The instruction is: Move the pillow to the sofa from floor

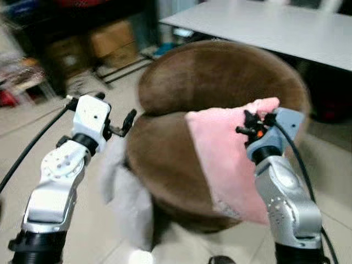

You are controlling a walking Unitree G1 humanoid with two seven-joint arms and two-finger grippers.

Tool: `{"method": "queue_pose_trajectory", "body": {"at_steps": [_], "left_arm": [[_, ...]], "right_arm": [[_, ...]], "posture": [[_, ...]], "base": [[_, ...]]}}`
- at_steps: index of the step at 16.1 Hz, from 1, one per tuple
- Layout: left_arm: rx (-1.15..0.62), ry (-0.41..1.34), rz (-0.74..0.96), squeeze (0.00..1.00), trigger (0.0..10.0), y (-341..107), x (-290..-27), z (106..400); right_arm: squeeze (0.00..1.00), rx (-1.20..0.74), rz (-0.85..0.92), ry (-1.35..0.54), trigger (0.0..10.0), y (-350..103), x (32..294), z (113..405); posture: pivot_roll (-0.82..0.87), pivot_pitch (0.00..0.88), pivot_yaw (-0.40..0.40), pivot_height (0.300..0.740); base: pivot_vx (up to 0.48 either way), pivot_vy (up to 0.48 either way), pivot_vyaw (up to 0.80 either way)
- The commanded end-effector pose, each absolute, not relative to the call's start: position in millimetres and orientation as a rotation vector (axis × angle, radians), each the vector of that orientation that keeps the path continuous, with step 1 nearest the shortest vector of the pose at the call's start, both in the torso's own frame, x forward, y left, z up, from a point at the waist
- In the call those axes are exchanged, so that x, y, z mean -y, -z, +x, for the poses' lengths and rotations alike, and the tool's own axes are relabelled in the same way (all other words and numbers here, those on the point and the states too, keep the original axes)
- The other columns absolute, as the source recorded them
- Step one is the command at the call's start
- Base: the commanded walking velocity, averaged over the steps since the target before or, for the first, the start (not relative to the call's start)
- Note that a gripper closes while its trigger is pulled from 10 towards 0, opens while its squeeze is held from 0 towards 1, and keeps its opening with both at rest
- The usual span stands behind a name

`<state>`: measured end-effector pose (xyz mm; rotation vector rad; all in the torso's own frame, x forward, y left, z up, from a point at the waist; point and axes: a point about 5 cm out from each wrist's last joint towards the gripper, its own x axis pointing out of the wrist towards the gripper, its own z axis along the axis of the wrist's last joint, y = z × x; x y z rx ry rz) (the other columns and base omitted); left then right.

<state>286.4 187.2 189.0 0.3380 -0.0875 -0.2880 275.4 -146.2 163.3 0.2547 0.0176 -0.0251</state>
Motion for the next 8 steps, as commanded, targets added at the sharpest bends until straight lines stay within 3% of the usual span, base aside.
{"method": "queue_pose_trajectory", "body": {"at_steps": [1,2,8], "left_arm": [[0.093,0.275,0.349,0.00,10.0,-190.4,-191.4,285.0],[0.093,0.274,0.350,0.00,10.0,-190.4,-191.5,284.9],[0.094,0.277,0.359,0.00,10.0,-189.6,-190.7,283.3]], "right_arm": [[0.00,0.028,0.260,-0.010,10.0,-172.0,139.7,277.7],[0.00,0.030,0.261,-0.013,10.0,-172.2,139.4,277.9],[0.00,0.038,0.242,-0.036,10.0,-172.4,138.2,279.0]], "posture": [[-0.11,0.000,0.087,0.740],[-0.11,0.000,0.087,0.740],[-0.10,0.000,0.080,0.740]], "base": [[0.262,0.000,-0.79],[0.259,0.000,-0.79],[0.261,0.000,0.00]]}}
